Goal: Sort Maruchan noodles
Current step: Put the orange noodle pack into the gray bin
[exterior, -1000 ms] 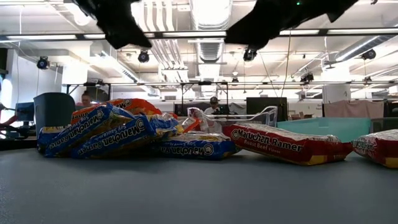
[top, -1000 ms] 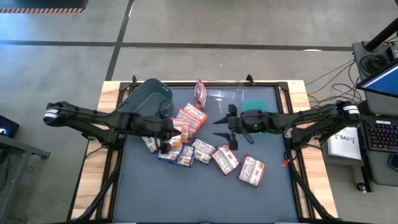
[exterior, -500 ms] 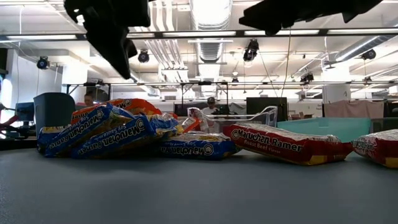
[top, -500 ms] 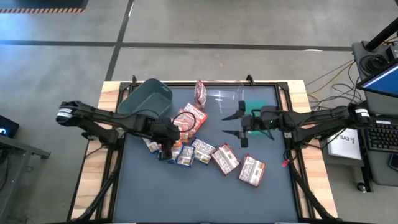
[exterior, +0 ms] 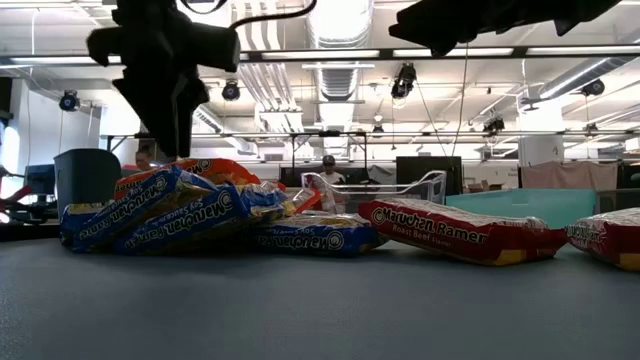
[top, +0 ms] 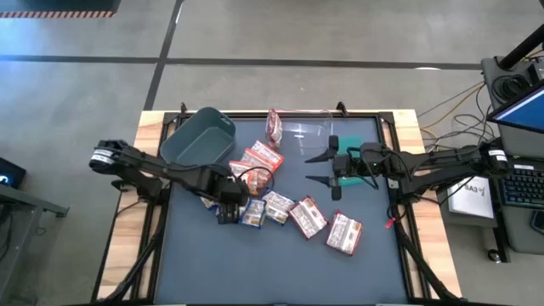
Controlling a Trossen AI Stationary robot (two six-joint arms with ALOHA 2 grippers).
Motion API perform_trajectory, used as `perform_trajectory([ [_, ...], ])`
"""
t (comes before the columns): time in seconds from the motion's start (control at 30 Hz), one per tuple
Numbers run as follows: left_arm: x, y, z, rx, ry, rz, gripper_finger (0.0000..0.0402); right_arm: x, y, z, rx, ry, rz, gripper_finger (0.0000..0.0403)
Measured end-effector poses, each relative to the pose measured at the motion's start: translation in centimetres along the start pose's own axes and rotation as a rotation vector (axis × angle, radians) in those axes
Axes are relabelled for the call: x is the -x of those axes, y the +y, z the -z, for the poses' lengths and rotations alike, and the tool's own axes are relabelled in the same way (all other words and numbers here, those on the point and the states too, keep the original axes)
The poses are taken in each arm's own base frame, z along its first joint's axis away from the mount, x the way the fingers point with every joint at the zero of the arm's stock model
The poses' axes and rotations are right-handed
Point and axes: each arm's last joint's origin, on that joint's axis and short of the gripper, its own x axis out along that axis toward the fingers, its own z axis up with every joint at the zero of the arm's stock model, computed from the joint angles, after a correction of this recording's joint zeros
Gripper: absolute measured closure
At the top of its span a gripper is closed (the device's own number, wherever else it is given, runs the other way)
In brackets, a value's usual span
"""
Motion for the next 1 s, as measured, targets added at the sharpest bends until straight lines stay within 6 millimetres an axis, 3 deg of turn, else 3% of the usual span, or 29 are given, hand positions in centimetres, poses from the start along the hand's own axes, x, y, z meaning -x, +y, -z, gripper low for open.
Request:
perform_trajectory([
  [0.13, -0.2, -0.8, -0.1, -0.014, -0.019, -0.102, 0.0211, 0.0, 0.0, 0.0, -0.001, -0.001, 0.001, 0.02],
  [0.47, -1.0, -3.0, 0.3, -0.074, 0.018, -0.087, 0.0213, 0.0, 0.0, 0.0, -0.003, -0.001, 0.002, 0.02],
  [0.77, -2.9, -3.4, 0.6, -0.05, 0.05, -0.242, 0.0213, 0.0, 0.0, 0.0, -0.011, -0.001, 0.003, 0.02],
  [1.0, -3.3, -3.4, 0.6, 0.017, 0.037, -0.3, 0.0215, 0.0, 0.0, 0.0, -0.01, -0.001, 0.003, 0.02],
])
